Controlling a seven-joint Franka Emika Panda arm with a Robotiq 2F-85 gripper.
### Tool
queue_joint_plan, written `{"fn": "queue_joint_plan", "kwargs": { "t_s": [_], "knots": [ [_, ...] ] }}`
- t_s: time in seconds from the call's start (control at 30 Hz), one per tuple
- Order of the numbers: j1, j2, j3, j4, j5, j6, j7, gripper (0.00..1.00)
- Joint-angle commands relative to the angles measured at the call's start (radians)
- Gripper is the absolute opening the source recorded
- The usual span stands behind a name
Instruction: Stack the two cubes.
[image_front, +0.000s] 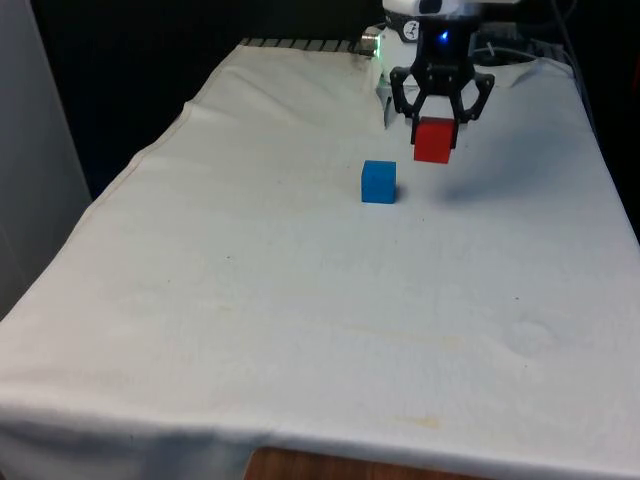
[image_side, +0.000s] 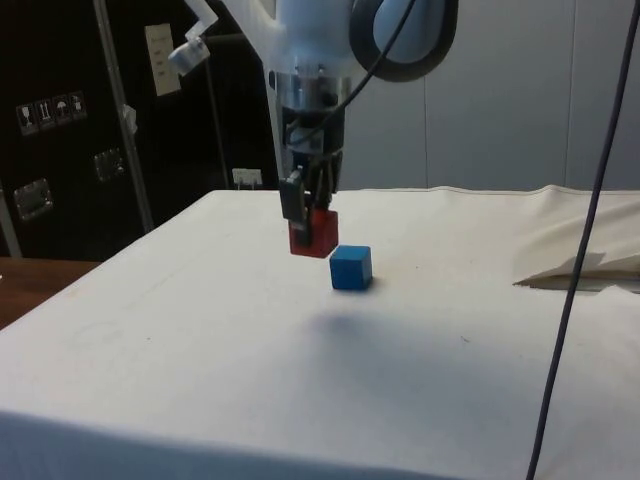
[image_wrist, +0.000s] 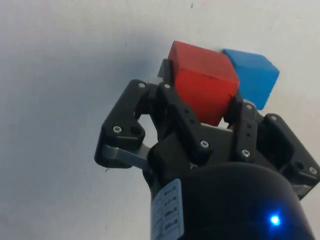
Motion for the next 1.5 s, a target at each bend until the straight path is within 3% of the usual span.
{"fn": "queue_joint_plan", "kwargs": {
  "t_s": [0.0,0.1,0.3,0.37,0.4,0.43,0.67,0.7,0.73,1.0,1.43,1.47],
  "knots": [
    [0.0,-0.019,0.005,-0.007,0.017,-0.009,-0.01,0.0],
    [0.0,-0.02,0.0,-0.003,0.0,-0.011,0.0,0.0],
    [-0.004,-0.077,-0.008,-0.04,0.021,-0.017,-0.027,0.0],
    [-0.003,-0.091,-0.021,-0.057,0.024,-0.011,-0.039,0.0],
    [-0.002,-0.086,-0.023,-0.047,0.002,-0.023,-0.02,0.0],
    [-0.002,-0.095,-0.026,-0.063,0.025,-0.009,-0.043,0.0],
    [-0.003,-0.115,-0.064,-0.095,0.025,0.003,-0.076,0.0],
    [-0.003,-0.11,-0.061,-0.085,0.004,-0.008,-0.055,0.0],
    [-0.002,-0.115,-0.068,-0.096,0.024,0.003,-0.079,0.0],
    [-0.004,-0.098,-0.087,-0.093,0.004,-0.004,-0.077,0.0],
    [-0.011,-0.047,-0.13,-0.099,0.028,0.049,-0.137,0.0],
    [-0.01,-0.051,-0.133,-0.094,0.004,0.033,-0.117,0.0]
  ]
}}
